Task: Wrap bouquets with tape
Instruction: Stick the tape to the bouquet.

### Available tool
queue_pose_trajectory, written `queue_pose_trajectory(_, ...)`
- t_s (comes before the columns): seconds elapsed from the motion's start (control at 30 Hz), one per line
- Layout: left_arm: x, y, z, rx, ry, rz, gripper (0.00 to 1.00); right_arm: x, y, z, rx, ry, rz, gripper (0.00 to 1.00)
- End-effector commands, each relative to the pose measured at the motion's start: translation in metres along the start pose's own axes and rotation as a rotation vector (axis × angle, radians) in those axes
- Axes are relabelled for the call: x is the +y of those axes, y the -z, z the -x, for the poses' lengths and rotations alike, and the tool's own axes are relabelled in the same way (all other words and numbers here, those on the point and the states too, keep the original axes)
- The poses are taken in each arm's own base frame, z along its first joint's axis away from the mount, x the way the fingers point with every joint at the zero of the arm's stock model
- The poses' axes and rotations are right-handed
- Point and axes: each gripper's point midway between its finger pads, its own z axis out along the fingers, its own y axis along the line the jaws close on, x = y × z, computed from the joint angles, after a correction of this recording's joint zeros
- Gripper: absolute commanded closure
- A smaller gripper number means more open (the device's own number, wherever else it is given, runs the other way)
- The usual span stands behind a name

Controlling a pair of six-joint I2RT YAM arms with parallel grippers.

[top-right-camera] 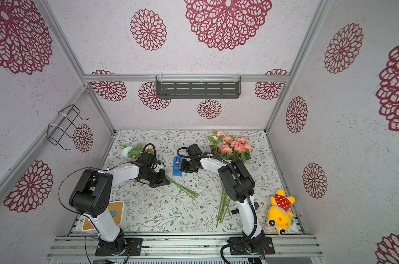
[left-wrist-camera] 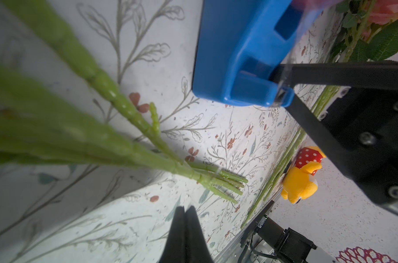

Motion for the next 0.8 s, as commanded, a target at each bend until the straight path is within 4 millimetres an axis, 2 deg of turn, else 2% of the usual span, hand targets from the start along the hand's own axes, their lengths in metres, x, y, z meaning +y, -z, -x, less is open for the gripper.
queue_pose_trajectory(0.0, 0.003, -0.011, -0.002, 0.021, -0.006, 0.027, 1.0, -0.008, -0.015, -0.025, 0.077, -0.01, -0.023, 0.85)
queue_pose_trajectory(0.2, 0.003, -0.016, -0.004, 0.025, -0.004, 0.026, 1.0, -0.003, -0.017, -0.027, 0.091, 0.004, -0.007, 0.84)
queue_pose_trajectory(0.37, 0.019, -0.022, -0.005, 0.042, 0.028, 0.094, 1.0, -0.002, -0.014, -0.025, 0.081, 0.006, -0.009, 0.81)
queue_pose_trajectory(0.63, 0.022, -0.017, -0.006, 0.043, 0.012, 0.17, 1.0, 0.008, 0.004, -0.014, 0.043, 0.062, 0.009, 0.72)
queue_pose_trajectory(0.77, 0.027, -0.018, -0.009, 0.046, 0.015, 0.202, 0.96, 0.009, 0.012, -0.009, 0.028, 0.092, -0.003, 0.71)
